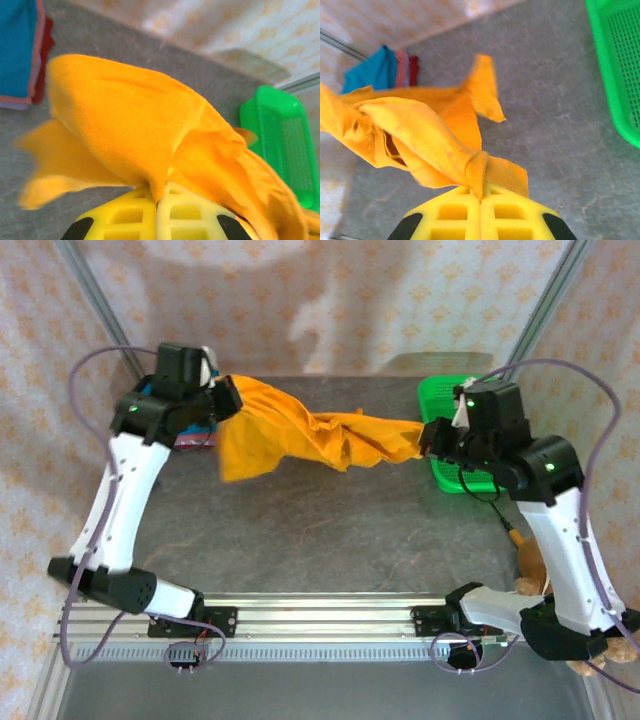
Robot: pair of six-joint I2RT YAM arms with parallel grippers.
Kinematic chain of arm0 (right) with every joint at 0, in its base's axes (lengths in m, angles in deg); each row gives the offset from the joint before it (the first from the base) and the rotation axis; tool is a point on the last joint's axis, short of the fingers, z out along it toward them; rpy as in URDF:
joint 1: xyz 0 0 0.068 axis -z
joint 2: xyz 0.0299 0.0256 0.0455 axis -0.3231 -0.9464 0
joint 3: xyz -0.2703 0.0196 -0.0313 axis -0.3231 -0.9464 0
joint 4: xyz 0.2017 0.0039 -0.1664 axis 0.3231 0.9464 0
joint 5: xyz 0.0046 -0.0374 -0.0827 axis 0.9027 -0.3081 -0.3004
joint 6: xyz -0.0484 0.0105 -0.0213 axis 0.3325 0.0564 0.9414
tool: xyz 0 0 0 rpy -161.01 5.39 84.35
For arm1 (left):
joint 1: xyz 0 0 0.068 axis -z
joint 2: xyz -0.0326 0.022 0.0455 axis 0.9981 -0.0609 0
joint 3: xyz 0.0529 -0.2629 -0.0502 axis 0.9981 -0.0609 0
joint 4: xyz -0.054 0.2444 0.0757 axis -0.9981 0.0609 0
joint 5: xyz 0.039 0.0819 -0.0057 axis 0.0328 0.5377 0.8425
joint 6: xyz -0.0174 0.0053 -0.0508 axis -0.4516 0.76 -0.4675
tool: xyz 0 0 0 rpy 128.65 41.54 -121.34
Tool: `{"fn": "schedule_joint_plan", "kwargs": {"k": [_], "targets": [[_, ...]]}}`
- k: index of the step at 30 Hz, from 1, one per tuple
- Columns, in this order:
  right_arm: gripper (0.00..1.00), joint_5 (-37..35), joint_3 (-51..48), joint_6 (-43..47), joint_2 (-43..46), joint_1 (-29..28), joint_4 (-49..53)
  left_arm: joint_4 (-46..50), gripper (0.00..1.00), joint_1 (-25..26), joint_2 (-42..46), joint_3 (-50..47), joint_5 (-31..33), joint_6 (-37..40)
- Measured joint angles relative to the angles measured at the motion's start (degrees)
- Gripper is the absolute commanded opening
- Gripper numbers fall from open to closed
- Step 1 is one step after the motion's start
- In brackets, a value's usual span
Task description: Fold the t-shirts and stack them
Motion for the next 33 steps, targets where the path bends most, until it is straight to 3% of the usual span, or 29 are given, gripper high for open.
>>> {"fn": "schedule_joint_plan", "kwargs": {"k": [7,16,28,33], "targets": [[0.0,-0.5,-5.7,-1.7,-2.2,2.4,-1.0,2.8,0.0,-1.2,2.3,-2.7,-0.3,0.8],[0.0,0.3,-22.5,-1.0,-11.4,6.2,-3.6,-0.6,0.0,-1.6,-6.2,-24.0,-3.5,0.9],[0.0,5.7,-19.7,1.0,-11.6,6.3,-5.5,-1.6,0.0,-1.6,-3.6,-18.0,-5.3,0.0],[0.0,4.0,-16.8,2.1,-13.0,6.3,-5.2,-3.9,0.0,2.4,4.5,-26.1,-7.4,-4.3]]}}
